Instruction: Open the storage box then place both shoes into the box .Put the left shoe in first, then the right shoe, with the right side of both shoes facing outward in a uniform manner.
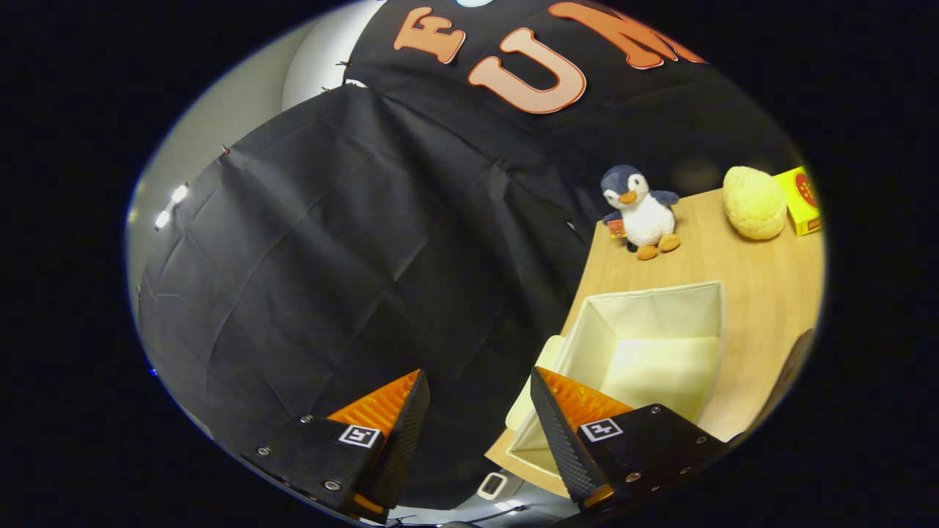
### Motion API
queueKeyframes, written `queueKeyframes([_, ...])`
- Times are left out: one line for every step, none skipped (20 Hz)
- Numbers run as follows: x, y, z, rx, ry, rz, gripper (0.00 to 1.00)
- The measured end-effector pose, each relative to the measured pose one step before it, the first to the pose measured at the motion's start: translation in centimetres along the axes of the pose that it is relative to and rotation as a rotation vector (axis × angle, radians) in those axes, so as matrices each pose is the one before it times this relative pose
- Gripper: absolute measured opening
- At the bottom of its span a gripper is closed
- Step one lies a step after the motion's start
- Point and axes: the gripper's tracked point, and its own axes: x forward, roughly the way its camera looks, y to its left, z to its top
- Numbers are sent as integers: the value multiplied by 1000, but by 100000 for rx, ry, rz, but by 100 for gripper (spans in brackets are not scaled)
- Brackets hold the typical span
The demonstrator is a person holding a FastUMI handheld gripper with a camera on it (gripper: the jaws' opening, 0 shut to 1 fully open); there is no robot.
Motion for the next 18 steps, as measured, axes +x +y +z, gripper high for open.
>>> queueKeyframes([-871,-1059,45,-1401,-898,-2649,87])
queueKeyframes([-957,-1098,88,-971,-961,-2872,87])
queueKeyframes([-815,-1222,208,-1098,-1171,-2422,89])
queueKeyframes([-914,-1321,45,-1002,-1041,-3236,90])
queueKeyframes([-838,-1392,9,-903,-978,-2953,91])
queueKeyframes([-888,-1358,-22,-864,-1062,-3189,92])
queueKeyframes([-877,-1626,132,-1048,-1384,-3187,93])
queueKeyframes([-748,-1718,-81,-886,-1413,-4263,94])
queueKeyframes([-746,-2008,-14,-571,-1085,-4108,96])
queueKeyframes([-571,-1842,-266,-309,-435,-4278,96])
queueKeyframes([-576,-1980,-379,-35,88,-4141,96])
queueKeyframes([-335,-1801,-374,-266,-142,-4206,97])
queueKeyframes([-326,-2008,-408,-1138,27,-4560,97])
queueKeyframes([-92,-1794,-633,-1844,688,-4390,97])
queueKeyframes([-35,-2014,-968,-1779,1524,-4806,97])
queueKeyframes([-46,-1669,-989,-1247,1730,-3737,98])
queueKeyframes([60,-1753,-905,-787,1612,-3458,98])
queueKeyframes([401,-1212,-645,-292,1835,-2828,98])
